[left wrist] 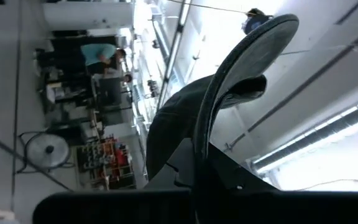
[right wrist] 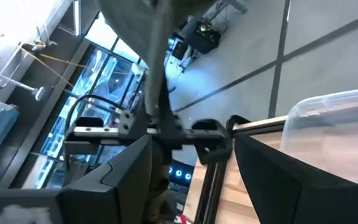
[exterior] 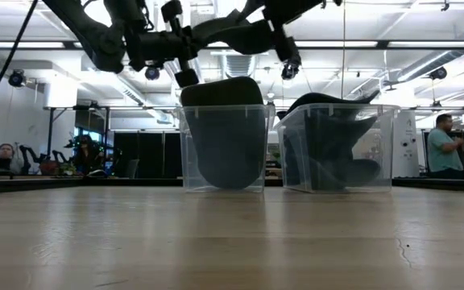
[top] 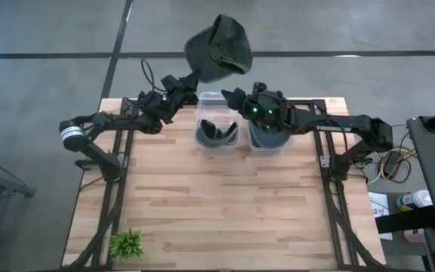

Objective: Pick & Place hat
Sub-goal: Put the gray cap into the left transparent bin

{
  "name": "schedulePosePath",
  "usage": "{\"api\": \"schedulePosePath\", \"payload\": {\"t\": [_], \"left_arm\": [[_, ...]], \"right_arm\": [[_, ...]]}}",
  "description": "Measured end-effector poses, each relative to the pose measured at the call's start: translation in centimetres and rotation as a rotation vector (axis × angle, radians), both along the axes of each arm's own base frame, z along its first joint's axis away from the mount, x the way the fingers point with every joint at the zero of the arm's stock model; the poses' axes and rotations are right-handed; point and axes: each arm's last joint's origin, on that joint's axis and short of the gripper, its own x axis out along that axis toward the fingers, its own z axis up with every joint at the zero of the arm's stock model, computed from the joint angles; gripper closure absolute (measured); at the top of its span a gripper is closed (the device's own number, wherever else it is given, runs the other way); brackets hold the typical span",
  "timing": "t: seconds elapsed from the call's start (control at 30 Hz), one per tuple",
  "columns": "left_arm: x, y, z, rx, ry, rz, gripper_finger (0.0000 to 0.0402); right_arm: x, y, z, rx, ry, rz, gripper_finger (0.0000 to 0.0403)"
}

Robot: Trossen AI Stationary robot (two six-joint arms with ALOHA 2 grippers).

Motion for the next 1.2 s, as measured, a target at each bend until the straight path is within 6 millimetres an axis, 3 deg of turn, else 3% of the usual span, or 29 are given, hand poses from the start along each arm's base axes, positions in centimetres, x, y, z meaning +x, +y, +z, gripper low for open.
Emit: {"api": "schedulePosePath", "payload": {"t": [0.27,0.7,0.83,1.07,1.2], "left_arm": [[0.0,0.0,-1.0,-0.045,0.017,-0.017,0.0392],[0.8,0.3,-2.4,-0.094,0.029,-0.103,0.0392],[0.8,0.3,-2.5,-0.086,0.040,-0.114,0.0392],[0.7,0.2,-2.4,0.033,0.137,-0.136,0.0392],[0.7,0.1,-2.4,0.048,0.141,-0.166,0.0392]], "right_arm": [[1.1,-3.0,-0.4,0.046,-0.007,-0.008,0.0179],[4.3,-6.0,0.0,0.039,-0.017,0.032,0.0188],[4.5,-6.7,-0.4,0.061,-0.012,0.061,0.0233],[3.9,-7.5,-0.7,0.087,0.029,0.057,0.0374],[3.4,-7.7,-0.3,0.105,0.036,0.075,0.0382]]}}
